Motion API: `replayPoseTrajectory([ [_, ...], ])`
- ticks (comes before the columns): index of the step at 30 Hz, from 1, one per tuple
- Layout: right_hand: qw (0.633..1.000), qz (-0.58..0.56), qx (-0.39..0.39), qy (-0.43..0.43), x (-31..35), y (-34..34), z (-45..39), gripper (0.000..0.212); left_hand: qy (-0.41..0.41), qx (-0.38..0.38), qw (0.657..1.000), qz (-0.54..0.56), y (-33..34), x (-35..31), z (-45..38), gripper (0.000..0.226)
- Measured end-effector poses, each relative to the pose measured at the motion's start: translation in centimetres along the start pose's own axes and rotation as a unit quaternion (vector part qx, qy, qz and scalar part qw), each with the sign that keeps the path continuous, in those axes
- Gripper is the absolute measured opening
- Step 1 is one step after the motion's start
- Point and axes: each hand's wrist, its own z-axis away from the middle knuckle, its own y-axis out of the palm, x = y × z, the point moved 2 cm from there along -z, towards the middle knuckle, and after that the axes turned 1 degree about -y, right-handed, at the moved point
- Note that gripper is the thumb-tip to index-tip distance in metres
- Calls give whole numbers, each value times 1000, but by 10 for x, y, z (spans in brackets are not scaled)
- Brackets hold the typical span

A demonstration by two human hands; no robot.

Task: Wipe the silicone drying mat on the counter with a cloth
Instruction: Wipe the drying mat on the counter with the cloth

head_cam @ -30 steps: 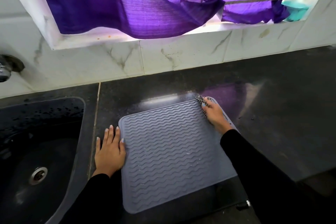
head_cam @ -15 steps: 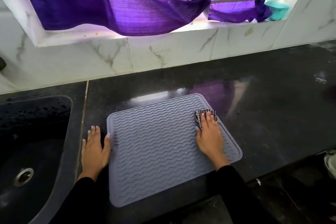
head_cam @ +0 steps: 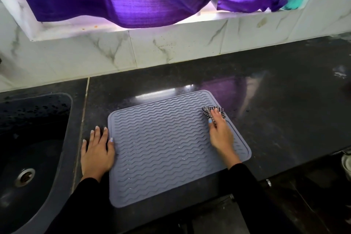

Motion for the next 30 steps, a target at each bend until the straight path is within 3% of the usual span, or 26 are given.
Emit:
replayPoseTrajectory([
  [2,966,-232,-56,102,3,-13,-5,39,-1,-1,1000,3,-2,-2,1,68],
  [4,921,-343,-104,155,6,-28,-7,37,-1,-1,1000,4,-3,-3,1,69],
  [6,958,-243,-95,119,12,-39,0,39,-2,-3,1000,7,-3,-3,1,69],
  [8,995,-78,-36,52,15,-36,16,44,-2,-2,1000,9,-3,-2,1,69],
  [10,996,78,30,-15,9,-17,34,52,-1,-2,1000,7,-3,-3,1,69],
  [12,979,189,39,-65,-1,-1,42,60,1,-4,1000,6,-3,-3,1,69],
  [18,976,203,23,-75,-4,0,41,61,-3,-5,1000,1,-3,-3,0,69],
  [21,985,152,34,-79,-7,-6,39,57,-3,-1,1000,-2,-2,-4,1,70],
  [24,998,-55,-22,0,-12,-20,33,45,-4,-1,1000,3,-2,-3,0,69],
  [25,982,-172,-46,60,-13,-26,29,40,-3,0,1000,1,-2,-3,0,67],
  [27,910,-375,-95,151,-13,-38,22,35,-2,2,1000,1,-3,-2,1,66],
  [28,902,-382,-108,169,-12,-44,22,34,-4,2,1000,2,-3,-2,2,66],
  [30,954,-242,-103,143,-4,-51,28,37,-5,3,1000,4,-4,-4,2,69],
])
